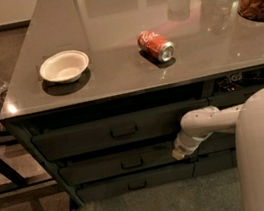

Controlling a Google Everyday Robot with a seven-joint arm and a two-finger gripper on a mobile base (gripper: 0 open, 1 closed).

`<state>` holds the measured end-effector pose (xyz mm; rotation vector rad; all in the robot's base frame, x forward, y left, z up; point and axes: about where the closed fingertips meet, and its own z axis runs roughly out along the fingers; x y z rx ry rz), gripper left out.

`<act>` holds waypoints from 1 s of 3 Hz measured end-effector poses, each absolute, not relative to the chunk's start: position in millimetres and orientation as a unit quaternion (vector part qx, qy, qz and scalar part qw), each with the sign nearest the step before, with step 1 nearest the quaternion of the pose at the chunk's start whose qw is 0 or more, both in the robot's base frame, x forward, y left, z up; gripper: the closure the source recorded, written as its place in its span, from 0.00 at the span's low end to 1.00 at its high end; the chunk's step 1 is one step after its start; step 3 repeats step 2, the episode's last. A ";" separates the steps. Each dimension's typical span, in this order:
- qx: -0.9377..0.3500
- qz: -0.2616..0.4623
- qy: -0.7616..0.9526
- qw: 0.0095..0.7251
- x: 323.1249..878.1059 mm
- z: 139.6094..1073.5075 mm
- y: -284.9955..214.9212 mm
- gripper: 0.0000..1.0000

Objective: Close middle drawer

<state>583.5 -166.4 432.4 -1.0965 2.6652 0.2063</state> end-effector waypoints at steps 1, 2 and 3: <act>-0.354 0.088 0.925 0.105 554.1 439.0 -174.1 1.00; -0.305 0.105 0.944 0.066 493.9 455.7 -196.5 1.00; -0.305 0.105 0.944 0.066 493.9 455.7 -196.5 1.00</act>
Offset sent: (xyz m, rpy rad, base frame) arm -0.1787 -0.0604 0.0477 0.0328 0.2854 -0.2641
